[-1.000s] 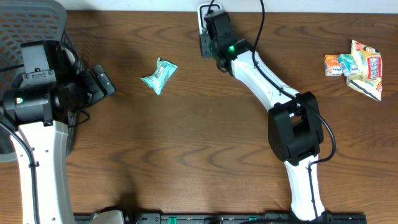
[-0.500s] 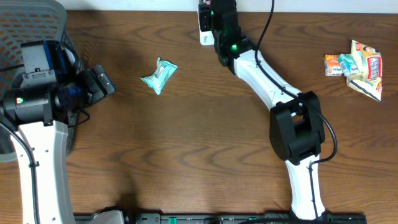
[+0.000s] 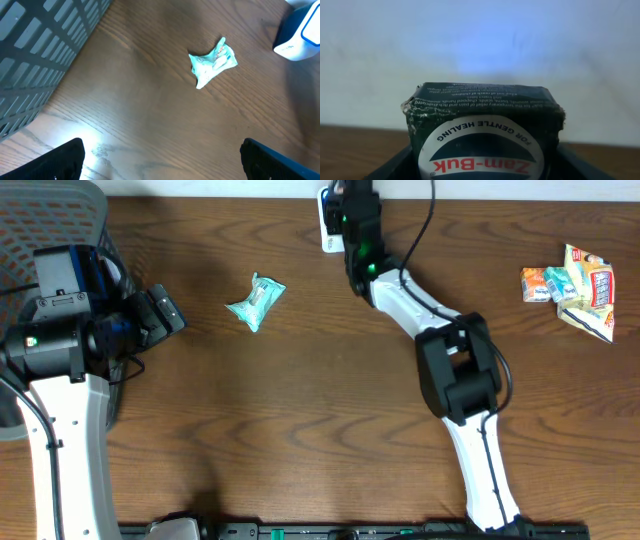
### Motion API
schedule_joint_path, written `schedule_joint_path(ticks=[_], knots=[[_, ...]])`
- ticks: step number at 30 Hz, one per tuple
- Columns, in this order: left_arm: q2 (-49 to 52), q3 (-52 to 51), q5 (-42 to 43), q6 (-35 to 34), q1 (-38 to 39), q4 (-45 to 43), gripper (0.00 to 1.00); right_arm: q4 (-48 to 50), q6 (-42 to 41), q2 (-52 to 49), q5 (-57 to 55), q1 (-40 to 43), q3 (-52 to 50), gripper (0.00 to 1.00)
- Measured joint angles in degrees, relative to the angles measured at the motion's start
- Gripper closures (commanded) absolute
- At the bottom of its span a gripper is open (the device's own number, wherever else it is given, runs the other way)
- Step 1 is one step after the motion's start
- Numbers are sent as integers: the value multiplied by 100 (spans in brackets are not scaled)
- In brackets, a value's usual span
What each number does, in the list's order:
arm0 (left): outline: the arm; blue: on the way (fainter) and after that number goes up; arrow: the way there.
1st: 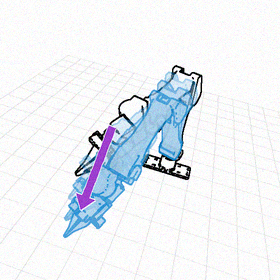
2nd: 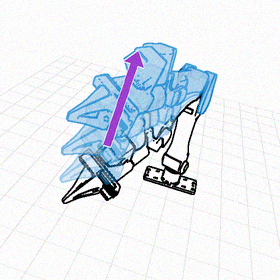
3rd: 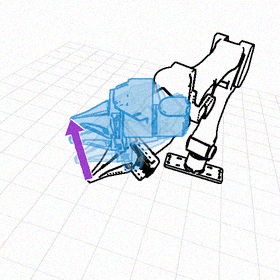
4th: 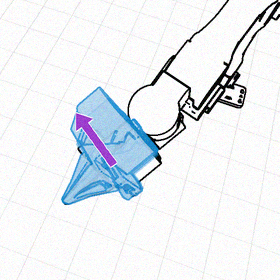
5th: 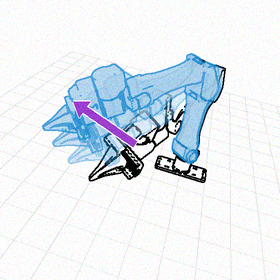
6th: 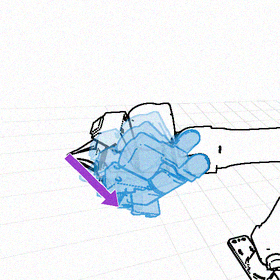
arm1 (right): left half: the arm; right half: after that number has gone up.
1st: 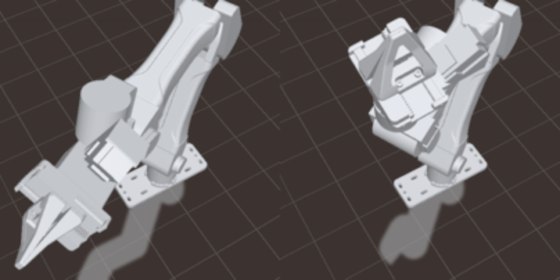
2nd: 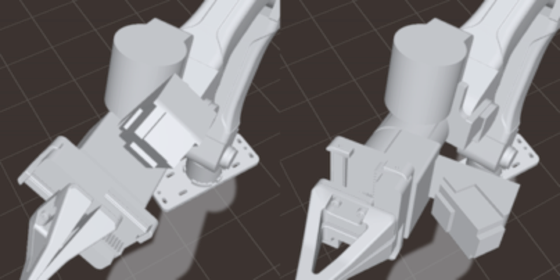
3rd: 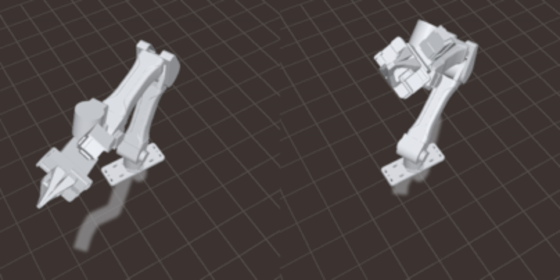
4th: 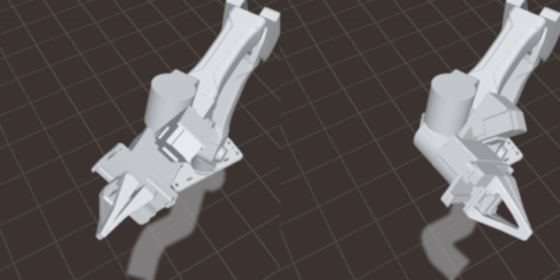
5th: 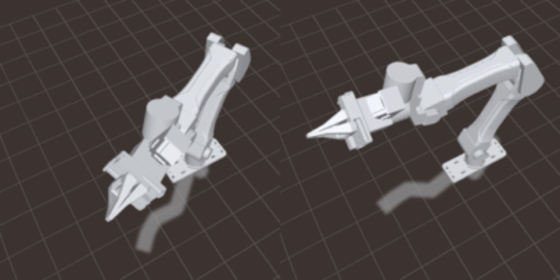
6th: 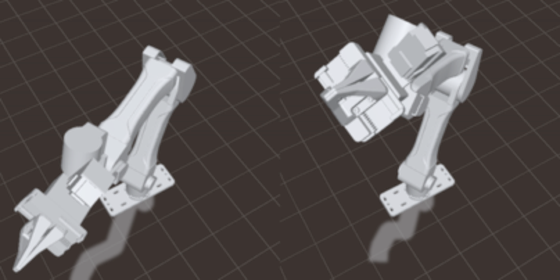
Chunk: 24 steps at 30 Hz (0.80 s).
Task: Scan the item barcode
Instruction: 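Hold the green tin up against the scanner face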
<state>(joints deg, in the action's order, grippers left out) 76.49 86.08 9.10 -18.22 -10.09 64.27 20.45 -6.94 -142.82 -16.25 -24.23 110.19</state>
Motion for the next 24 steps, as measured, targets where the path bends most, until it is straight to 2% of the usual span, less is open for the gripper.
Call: schedule_joint_path(ticks=[14, 17, 24], knots=[[0, 0, 2, 0, 0, 2, 2, 249, 0, -68, -33, 0, 0, 41], [0, 0, 2, 0, 0, 2, 2, 0, 0, 22, -59, 2, 0, 41], [2, 0, 2, 0, 0, 7, 2, -1274, -17, 667, -74, 146, 0, 41]])
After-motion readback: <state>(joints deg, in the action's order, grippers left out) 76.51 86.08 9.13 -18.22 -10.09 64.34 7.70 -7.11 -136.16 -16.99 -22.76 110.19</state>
